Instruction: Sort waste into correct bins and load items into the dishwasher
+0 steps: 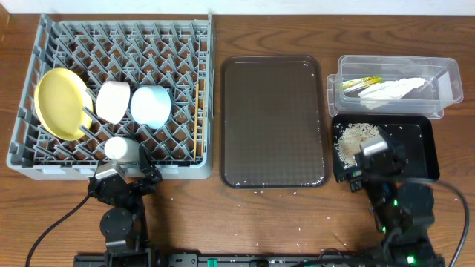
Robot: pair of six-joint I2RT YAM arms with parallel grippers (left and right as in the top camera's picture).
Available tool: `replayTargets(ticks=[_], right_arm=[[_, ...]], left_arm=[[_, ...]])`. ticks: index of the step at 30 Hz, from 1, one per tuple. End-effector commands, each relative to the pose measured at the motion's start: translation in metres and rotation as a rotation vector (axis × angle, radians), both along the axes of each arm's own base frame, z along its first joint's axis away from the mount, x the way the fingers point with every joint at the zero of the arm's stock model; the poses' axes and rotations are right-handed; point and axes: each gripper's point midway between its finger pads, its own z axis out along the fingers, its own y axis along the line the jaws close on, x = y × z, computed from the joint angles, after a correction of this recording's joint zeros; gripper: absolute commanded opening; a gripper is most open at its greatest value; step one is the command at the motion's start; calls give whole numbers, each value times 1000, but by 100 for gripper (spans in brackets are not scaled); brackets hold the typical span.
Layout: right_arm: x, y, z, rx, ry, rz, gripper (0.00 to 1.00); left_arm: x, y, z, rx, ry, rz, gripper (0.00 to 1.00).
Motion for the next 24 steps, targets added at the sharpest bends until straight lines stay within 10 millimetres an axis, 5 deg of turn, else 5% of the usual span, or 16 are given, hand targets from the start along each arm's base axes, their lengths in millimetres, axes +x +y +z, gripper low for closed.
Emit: replayTargets(ticks=[1,13,24], right_arm=[[-9,-16,-8,-22,-61,-74,99],[-15,-24,-44,-6,-181,-117,99],[-16,-23,-52,-13,-146,-114,99]], left_arm=[[0,-1,-19,-15,55,0,98],[0,-1,-19,-15,55,0,98],[0,-1,-19,-15,55,0,98]])
